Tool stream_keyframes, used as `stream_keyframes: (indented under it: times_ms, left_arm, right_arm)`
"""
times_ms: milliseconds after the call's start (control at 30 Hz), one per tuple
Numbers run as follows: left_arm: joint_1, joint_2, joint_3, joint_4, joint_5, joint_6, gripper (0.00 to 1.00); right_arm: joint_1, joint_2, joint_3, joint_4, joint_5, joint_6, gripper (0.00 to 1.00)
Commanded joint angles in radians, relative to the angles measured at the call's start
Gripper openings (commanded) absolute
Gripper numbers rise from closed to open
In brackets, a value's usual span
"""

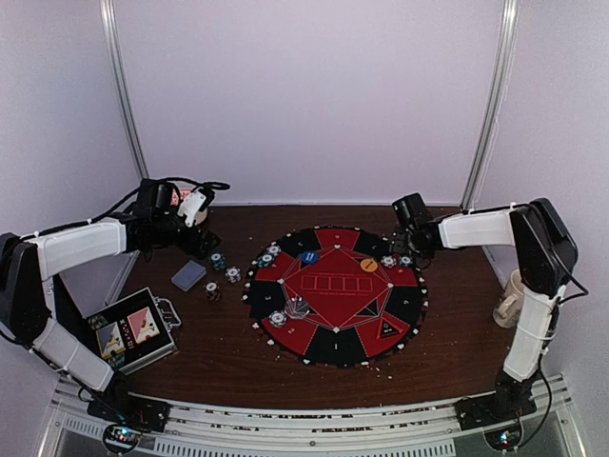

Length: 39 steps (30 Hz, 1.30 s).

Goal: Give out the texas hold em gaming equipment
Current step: Place the poker chips pile in the big blind area, then pick up the pile of poker chips from the pile of poker chips.

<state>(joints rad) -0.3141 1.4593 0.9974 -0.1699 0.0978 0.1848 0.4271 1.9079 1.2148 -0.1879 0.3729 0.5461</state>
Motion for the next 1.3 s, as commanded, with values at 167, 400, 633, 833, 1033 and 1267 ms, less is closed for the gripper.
stream_keyframes:
  times_ms: [167, 400, 633, 833, 1033, 1267]
  left_arm:
    - [0.141, 0.145, 0.175, -0.098, 0.108, 0.058, 0.98]
    - [0.143, 0.266, 0.259, -0.191, 0.167, 0.121, 0.98]
    - [0.142, 0.399, 0.329, -0.272, 0.224, 0.155, 0.98]
    - [0.146, 0.494, 0.414, -0.318, 0.263, 0.171, 0.98]
    - [0.151, 0.568, 0.492, -0.366, 0.295, 0.191, 0.98]
    - [0.156, 0.614, 0.527, -0.424, 0.309, 0.246, 0.96]
  right_arm:
    - [0.118, -0.345, -0.132, -0.080, 0.043, -0.025, 0.87]
    - [0.278, -0.424, -0.263, -0.047, 0.076, -0.038, 0.90]
    - [0.362, -0.339, -0.296, 0.012, 0.098, -0.049, 0.90]
    - [0.386, -0.331, -0.301, 0.022, 0.119, -0.051, 0.90]
    - [0.391, -0.333, -0.308, 0.034, 0.125, -0.047, 0.90]
    - [0.395, -0.331, -0.306, 0.038, 0.132, -0.048, 0.90]
